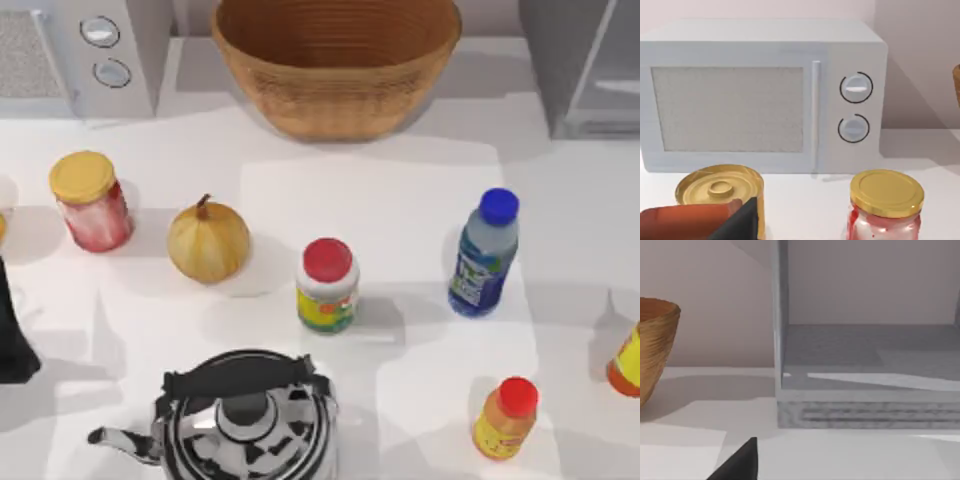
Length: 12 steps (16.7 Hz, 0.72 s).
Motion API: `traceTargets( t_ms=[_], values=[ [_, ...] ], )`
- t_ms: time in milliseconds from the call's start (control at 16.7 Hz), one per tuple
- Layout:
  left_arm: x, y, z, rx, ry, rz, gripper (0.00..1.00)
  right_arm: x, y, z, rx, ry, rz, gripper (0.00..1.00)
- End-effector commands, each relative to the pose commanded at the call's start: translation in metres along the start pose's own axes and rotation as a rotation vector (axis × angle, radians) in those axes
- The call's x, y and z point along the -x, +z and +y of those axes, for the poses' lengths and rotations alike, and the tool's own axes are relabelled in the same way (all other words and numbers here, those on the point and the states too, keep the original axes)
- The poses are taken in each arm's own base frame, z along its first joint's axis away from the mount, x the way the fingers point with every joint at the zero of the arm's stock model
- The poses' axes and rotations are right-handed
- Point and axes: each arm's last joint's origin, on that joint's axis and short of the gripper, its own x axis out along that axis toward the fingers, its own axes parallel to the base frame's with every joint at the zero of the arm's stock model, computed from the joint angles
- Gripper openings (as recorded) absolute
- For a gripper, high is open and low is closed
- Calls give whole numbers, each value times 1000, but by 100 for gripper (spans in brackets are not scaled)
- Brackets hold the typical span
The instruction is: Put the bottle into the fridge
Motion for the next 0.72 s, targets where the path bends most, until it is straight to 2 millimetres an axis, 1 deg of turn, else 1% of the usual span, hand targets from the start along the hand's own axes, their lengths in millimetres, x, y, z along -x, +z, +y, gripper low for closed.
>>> traceTargets(
  t_ms=[180,420,540,720],
  values=[
    [0,0,0,0,0,0,100,-1,1,1,4,11,1,100],
    [0,0,0,0,0,0,100,-9,8,8,48,133,11,100],
    [0,0,0,0,0,0,100,-18,12,12,76,209,35,100],
    [0,0,0,0,0,0,100,-38,14,20,113,320,84,100]
  ],
)
